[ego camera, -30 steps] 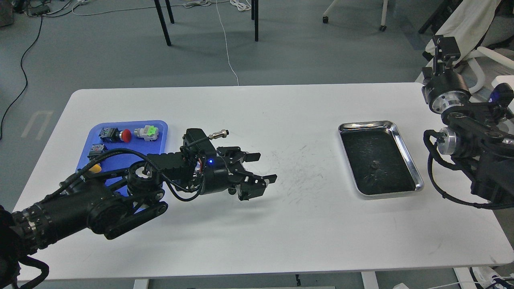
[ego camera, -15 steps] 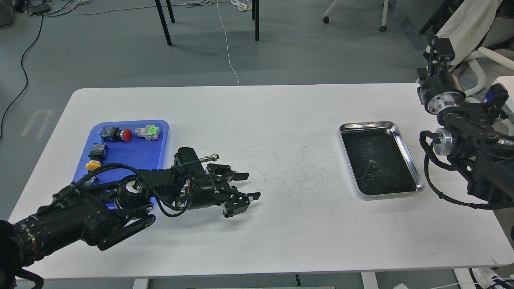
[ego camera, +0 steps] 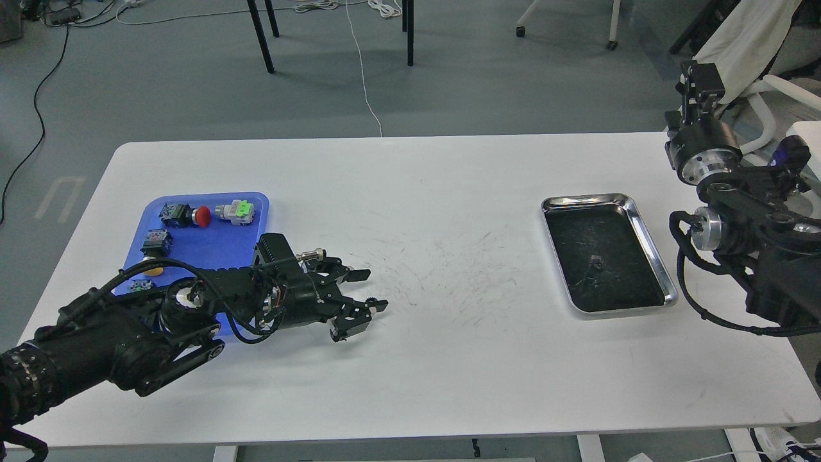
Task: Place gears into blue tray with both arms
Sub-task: 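Close the left gripper on the black gear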
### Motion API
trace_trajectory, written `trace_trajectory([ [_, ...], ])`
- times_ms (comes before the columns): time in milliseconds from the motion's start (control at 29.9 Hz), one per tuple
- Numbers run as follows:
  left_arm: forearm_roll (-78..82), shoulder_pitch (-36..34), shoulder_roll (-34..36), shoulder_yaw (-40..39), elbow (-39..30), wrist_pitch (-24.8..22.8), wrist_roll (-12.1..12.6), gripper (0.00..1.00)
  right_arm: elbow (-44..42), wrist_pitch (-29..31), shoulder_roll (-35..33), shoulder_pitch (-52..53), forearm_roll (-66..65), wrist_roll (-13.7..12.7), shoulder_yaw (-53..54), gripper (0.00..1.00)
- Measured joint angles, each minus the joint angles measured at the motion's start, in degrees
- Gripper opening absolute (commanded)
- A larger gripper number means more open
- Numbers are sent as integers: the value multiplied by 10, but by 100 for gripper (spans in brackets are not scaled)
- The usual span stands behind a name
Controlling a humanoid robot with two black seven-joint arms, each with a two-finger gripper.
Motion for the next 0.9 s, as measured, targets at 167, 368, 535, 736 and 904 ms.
trace_trajectory([
  [167, -3, 3, 0, 1, -3, 2, 0, 61, 0, 0, 0, 0, -1, 0, -1, 94],
  [368, -1, 13, -3, 1, -3, 2, 0, 49, 0, 0, 0, 0, -1, 0, -3, 94],
  [535, -1, 16, -5, 1, 2, 2, 0, 46, 0, 0, 0, -1, -1, 0, -4, 94],
  [736, 0, 18, -7, 1, 5, 2, 0, 41, 0, 0, 0, -2, -1, 0, -5, 94],
  [904, 1, 18, -7, 6, 6, 2, 0, 33, 0, 0, 0, -2, -1, 0, -5, 94],
])
